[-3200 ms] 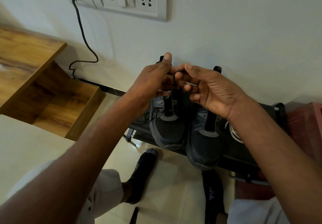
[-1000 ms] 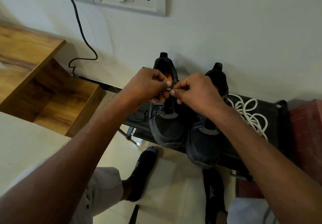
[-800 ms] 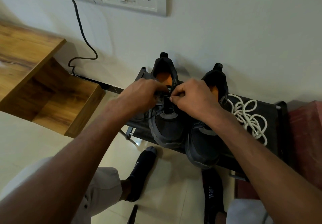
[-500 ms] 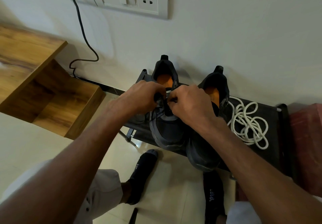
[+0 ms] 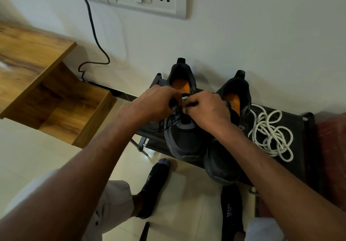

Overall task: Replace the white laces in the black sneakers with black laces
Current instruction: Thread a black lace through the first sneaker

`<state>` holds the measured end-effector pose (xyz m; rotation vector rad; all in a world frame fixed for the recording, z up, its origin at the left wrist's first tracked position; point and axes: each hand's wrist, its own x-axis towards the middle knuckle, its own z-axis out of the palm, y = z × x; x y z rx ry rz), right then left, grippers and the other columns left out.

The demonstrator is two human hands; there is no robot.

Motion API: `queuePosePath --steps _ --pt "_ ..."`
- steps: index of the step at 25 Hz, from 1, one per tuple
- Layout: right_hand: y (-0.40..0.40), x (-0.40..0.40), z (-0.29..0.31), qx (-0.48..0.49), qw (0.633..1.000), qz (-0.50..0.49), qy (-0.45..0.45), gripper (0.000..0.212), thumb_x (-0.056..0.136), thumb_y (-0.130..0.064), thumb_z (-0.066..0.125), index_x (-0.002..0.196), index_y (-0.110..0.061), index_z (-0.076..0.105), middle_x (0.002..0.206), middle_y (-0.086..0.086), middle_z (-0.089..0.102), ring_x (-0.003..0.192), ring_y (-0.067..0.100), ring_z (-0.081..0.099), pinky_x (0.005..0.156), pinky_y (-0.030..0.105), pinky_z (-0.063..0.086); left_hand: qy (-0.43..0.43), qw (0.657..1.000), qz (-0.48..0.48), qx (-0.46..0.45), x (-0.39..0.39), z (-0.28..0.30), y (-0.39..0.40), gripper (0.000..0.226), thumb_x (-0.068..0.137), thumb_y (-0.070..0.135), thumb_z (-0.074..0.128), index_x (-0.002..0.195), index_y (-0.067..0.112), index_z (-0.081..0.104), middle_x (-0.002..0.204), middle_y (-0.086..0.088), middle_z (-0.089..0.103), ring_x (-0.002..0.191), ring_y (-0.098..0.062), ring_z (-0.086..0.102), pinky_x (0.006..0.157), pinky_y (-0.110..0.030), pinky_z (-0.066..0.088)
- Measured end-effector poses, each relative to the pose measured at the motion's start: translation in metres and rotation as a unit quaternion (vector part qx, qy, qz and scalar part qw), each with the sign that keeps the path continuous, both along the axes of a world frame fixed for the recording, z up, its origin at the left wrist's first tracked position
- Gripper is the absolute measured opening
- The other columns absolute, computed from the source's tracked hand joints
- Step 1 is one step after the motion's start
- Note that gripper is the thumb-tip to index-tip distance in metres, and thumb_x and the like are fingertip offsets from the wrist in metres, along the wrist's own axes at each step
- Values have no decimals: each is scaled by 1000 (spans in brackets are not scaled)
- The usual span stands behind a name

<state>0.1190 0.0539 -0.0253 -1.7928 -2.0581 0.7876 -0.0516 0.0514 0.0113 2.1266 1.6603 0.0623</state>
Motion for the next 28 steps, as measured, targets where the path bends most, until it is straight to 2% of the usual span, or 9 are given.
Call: queuePosePath --steps 2,4,7,12,17,19,22,25,28 --pt "2 3 1 -46 997 -27 49 8 91 -34 77 95 -40 80 97 -13 74 90 13 68 81 38 61 -1 1000 -3 -7 0 0 0 40 95 8 66 132 22 65 114 0 68 94 -12 53 68 -22 34" --pt "2 3 1 -58 997 -14 46 7 91 -34 77 94 -40 79 96 -13 73 91 13 68 83 39 61 0 1000 -6 -10 1 1 0 39 96 9 66 133 22 64 103 5 60 93 -12 52 65 -19 33" --pt "-2 0 2 2 1000 -2 -6 11 93 -31 75 99 -37 81 95 -9 76 85 17 70 76 38 63 -1 1000 -8 -8 3 3 -1 38 97 7 64 131 22 65 100 8 57 90 -10 51 60 -12 28" --pt "-5 -5 1 43 998 -1 -44 21 94 -29 71 112 -37 79 100 -4 75 88 23 70 76 39 62 2 1000 -1 -12 3 5 -2 42 95 -1 58 130 21 66 110 2 66 91 -14 55 58 -14 30" --pt "-4 -3 -3 -18 999 -17 29 14 96 -28 70 103 -37 79 78 -17 63 80 14 65 63 28 51 4 1000 4 -20 4 6 -3 46 91 -4 58 130 20 64 99 5 59 90 -16 56 58 -17 31" --pt "-4 -4 -5 -35 998 -35 37 14 96 -27 69 97 -39 77 78 -16 63 78 12 64 60 26 47 -2 1000 6 -20 4 6 -2 47 91 -5 59 130 20 64 97 7 56 89 -16 55 58 -17 31" --pt "-4 -8 -5 -47 996 -53 49 14 95 -28 70 93 -41 76 84 -15 68 82 12 66 66 29 54 -3 1000 10 -17 3 4 -2 44 90 -5 60 126 21 64 97 7 57 92 -18 58 58 -17 32" --pt "-6 -7 -4 -40 997 -39 48 12 97 -31 69 101 -40 77 86 -13 69 84 15 67 70 34 58 -5 1000 10 -19 3 -2 1 41 89 -3 61 122 21 65 99 2 62 93 -22 61 58 -21 34" --pt "-10 -7 -4 -13 1000 -8 8 19 99 -32 67 113 -40 77 89 -11 70 81 15 64 63 29 51 -1 1000 12 -25 4 -3 1 42 89 -3 62 123 21 64 103 -1 65 92 -22 61 58 -21 36"
